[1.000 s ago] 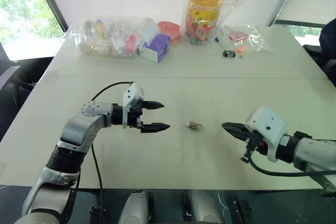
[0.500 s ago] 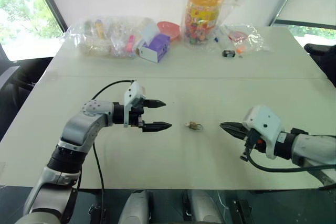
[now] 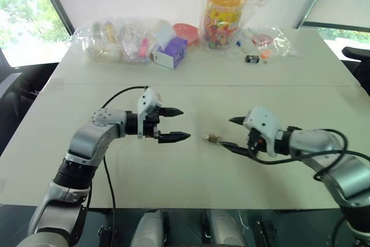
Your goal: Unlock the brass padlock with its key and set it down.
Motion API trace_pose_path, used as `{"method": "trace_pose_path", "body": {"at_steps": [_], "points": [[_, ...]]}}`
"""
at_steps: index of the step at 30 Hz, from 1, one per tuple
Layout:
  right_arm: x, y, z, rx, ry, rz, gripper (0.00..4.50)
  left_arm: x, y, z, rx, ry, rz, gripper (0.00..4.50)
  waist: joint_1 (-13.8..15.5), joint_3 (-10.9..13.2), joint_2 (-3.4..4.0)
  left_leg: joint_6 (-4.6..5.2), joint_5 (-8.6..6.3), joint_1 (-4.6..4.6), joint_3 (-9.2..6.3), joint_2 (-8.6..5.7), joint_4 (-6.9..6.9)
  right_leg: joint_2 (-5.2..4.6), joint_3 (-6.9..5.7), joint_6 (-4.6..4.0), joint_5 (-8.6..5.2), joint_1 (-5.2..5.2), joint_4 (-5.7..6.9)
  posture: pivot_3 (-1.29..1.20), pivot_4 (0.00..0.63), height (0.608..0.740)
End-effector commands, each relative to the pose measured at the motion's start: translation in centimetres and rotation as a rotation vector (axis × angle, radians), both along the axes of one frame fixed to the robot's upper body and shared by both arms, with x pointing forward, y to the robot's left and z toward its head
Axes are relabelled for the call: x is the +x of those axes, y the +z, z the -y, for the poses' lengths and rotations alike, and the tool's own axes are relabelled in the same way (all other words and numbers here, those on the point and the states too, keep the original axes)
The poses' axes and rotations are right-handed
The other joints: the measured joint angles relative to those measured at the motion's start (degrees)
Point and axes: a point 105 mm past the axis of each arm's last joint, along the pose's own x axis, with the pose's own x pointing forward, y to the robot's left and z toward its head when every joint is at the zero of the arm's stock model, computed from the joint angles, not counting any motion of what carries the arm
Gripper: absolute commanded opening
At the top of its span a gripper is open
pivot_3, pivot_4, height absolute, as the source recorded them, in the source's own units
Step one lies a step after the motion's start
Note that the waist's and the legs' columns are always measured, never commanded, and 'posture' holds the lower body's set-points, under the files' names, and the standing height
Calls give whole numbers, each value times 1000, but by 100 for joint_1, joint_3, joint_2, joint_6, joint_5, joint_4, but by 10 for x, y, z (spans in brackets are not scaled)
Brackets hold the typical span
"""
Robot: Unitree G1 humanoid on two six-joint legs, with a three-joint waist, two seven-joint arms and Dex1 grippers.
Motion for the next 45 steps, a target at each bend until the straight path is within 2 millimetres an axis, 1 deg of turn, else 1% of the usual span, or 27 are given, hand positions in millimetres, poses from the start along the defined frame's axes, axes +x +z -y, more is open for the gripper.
{"method": "trace_pose_path", "body": {"at_steps": [1,4,6,9,15,16,17,18,23,24,26,29,30,32,33,39,45], "points": [[11,-1,-12,-4,52,24,4478,-1,8,2,-7,-7,38,4500,-2,0,0,0,0,1,0,0,0,-1,0,0,0,-1,1,0,150,735],[17,-17,-14,-16,66,-24,4478,-4,7,2,10,-19,46,4500,19,0,1,0,0,-1,0,1,-1,-2,-1,0,0,-2,2,0,150,735],[18,-24,-14,-16,69,-50,4478,-4,7,1,10,-16,46,4500,27,0,1,0,0,-2,0,-1,0,-6,-2,0,0,-2,1,0,150,735],[19,-40,-11,-42,70,-89,4478,-3,7,0,17,-11,53,4500,15,0,1,0,0,-3,1,-4,2,-10,-1,0,0,-2,1,0,150,735],[21,-61,-11,-91,80,-111,4478,-4,7,0,27,-9,63,4500,-6,0,1,0,0,-1,1,-1,0,-8,-2,0,0,-2,2,0,150,735],[21,-63,-10,-98,81,-113,3959,-4,6,0,28,-10,64,4500,-5,0,1,0,0,-1,1,-1,1,-8,-2,0,0,-2,2,0,150,735],[22,-65,-9,-105,81,-117,3643,-4,6,0,30,-12,67,4500,-4,0,1,0,0,1,1,-1,1,-8,-2,0,0,-2,3,0,150,735],[22,-68,-9,-119,85,-114,3178,-4,6,1,32,-14,70,4500,-5,0,1,0,0,2,1,0,1,-7,-2,0,0,-2,4,0,150,735],[21,-72,-8,-136,101,-116,703,-4,5,3,37,-20,74,4500,1,-1,1,-1,1,9,1,0,4,-8,-1,0,0,4,12,0,150,735],[20,-71,-8,-145,103,-106,696,-4,5,4,37,-23,73,4500,1,-1,1,-1,1,10,1,0,4,-8,-1,0,0,6,13,0,150,735],[21,-65,-6,-181,112,-42,696,-4,4,7,28,-31,60,4500,3,-1,2,-1,1,11,1,0,4,-8,-1,0,0,6,13,0,150,735],[27,-36,-8,-252,131,195,696,-2,5,10,-5,-35,15,4500,18,-1,2,-2,1,10,2,-2,5,-9,0,0,0,5,14,0,150,735],[29,-19,-10,-294,139,335,696,-1,7,13,-28,-41,-12,4500,21,-1,2,-2,1,8,2,-3,7,-10,0,0,0,5,14,0,150,735],[22,5,-15,-346,183,528,696,1,11,17,-65,-52,-55,4500,41,-1,2,-1,1,0,2,-9,9,-9,-1,0,0,-3,16,0,150,735],[19,13,-18,-351,195,587,696,2,12,19,-74,-59,-71,4500,30,0,1,-2,1,-4,2,-11,9,-10,-1,0,0,-8,17,0,150,735],[-4,32,-30,-358,254,700,696,1,17,26,-99,-110,-117,4500,-7,0,1,-2,1,-1,2,-3,5,-5,1,0,0,-10,17,0,150,735],[-13,37,-37,-377,295,719,696,2,19,30,-113,-126,-125,4500,19,0,1,-4,2,-1,2,-5,7,1,0,0,0,-10,20,0,150,735]]}}
